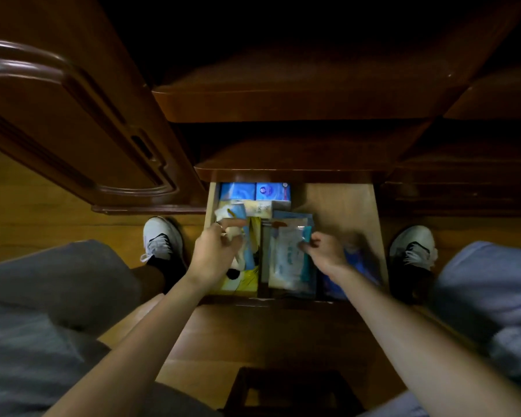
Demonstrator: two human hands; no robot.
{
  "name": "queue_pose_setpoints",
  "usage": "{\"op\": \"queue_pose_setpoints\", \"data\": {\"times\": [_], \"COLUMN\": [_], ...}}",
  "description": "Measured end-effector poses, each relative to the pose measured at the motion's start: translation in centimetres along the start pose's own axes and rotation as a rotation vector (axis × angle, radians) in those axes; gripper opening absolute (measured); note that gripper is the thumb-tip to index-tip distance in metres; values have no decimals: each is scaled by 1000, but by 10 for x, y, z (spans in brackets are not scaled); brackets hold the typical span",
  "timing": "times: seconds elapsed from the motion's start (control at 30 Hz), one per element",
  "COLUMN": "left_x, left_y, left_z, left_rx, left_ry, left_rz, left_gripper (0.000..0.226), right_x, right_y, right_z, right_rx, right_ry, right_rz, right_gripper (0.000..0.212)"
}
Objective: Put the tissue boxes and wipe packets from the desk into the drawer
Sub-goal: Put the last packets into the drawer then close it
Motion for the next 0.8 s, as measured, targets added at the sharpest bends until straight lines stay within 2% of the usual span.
{"op": "queue_pose_setpoints", "data": {"times": [0.1, 0.27, 0.37, 0.43, 0.5, 0.53, 0.6, 0.63, 0.67, 0.73, 0.8], "left_x": [14, 18, 13, 6, -1, -5, -11, -14, -17, -21, -19], "left_y": [3, 10, 9, 10, 12, 13, 16, 17, 18, 28, 35], "left_z": [-4, -2, 7, 17, 29, 36, 52, 60, 69, 87, 100], "left_rx": [5, 110, 132, 179, 251, 296, 362, 367, 362, 315, 63], "left_ry": [28, 139, 207, 296, 444, 536, 703, 752, 783, 737, 465], "left_rz": [4, -38, -63, -115, -165, -185, -237, -276, -332, -427, -382], "left_gripper": [29, 33, 41, 46, 48, 49, 51, 53, 57, 67, 65], "right_x": [-12, -15, -10, -10, -9, -7, 2, 9, 16, 36, 60], "right_y": [-11, -9, 2, 12, 24, 34, 59, 67, 73, 78, 77], "right_z": [3, -7, -20, -34, -53, -63, -73, -72, -68, -57, -49], "right_rx": [30, 64, 135, 203, 215, 160, 20, -3, 4, 52, 98], "right_ry": [230, 588, 656, 501, 138, -84, -446, -512, -512, -465, -427], "right_rz": [15, 168, 282, 226, -13, -186, -501, -558, -537, -349, -215], "right_gripper": [15, 38, 50, 40, 19, 14, 30, 43, 53, 58, 47]}}
Point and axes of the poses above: each hand's wrist, its own y-axis away from the middle knuckle, its own x-axis out of the back of the hand, z = x × y, the point moved 3 cm from there along -y, towards the middle knuckle, and after that the axes turned 10 degrees about z, right-handed, at the moved point
